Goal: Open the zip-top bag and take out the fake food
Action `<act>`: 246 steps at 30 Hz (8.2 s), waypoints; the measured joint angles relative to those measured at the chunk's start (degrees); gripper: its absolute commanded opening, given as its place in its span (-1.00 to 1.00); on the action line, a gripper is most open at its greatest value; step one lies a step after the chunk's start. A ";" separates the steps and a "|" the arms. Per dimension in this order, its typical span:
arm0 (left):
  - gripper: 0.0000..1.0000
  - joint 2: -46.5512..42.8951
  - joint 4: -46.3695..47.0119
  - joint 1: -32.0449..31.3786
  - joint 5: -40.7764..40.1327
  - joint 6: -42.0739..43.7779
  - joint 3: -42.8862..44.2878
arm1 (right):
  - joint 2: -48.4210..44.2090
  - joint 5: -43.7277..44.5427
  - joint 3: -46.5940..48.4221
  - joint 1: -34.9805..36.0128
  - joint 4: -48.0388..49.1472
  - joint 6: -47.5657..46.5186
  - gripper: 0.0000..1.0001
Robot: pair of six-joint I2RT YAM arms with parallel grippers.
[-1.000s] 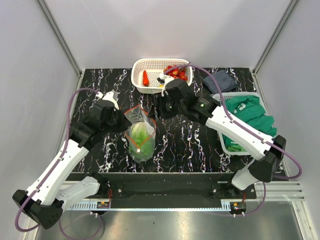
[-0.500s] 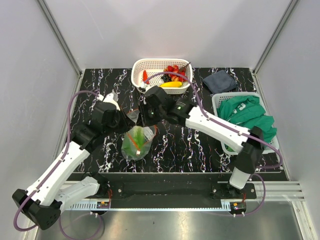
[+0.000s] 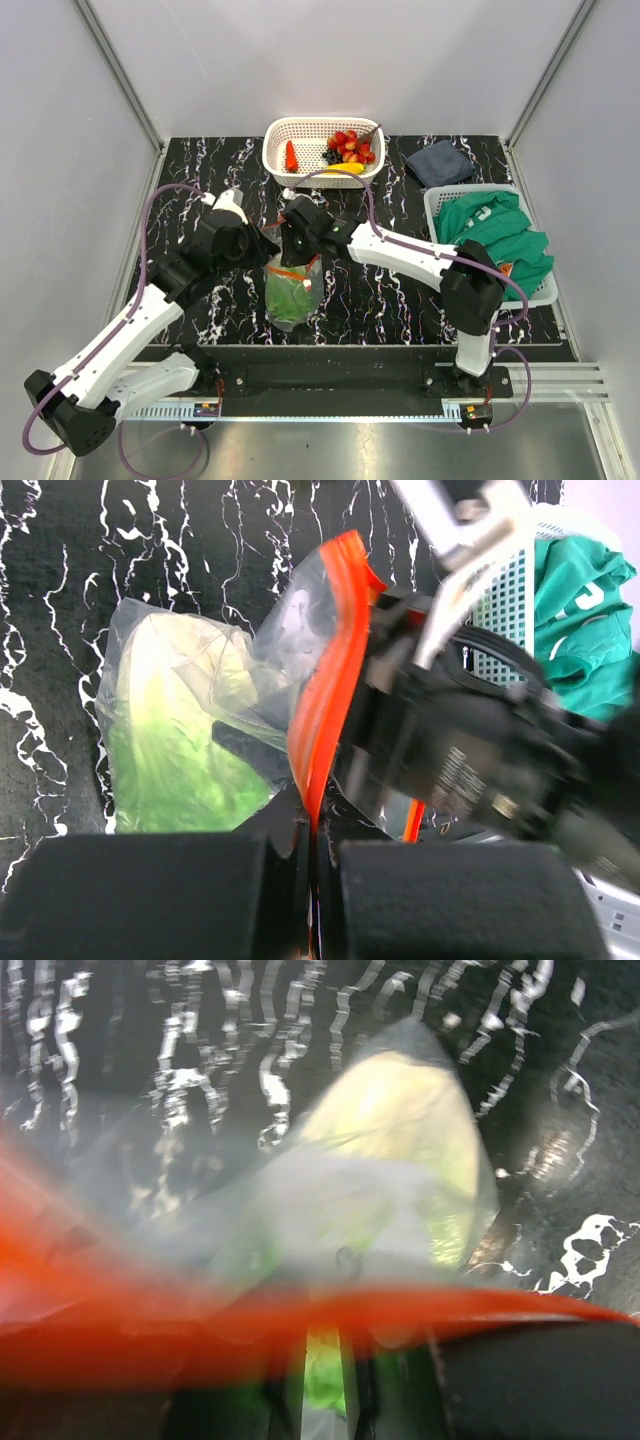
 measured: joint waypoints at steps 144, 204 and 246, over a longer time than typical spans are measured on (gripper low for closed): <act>-1.00 -5.40 26.86 21.94 11.65 -3.91 -36.02 | -6.99 -23.82 -28.24 -14.69 28.33 2.08 0.71; -1.00 -8.13 25.40 19.89 6.12 -8.17 -36.98 | -19.23 -17.88 -27.47 -9.44 24.28 -4.42 -1.00; -1.00 -6.62 29.73 19.89 11.87 -2.54 -38.42 | -14.19 -21.75 -24.37 -13.14 15.78 -6.32 -0.50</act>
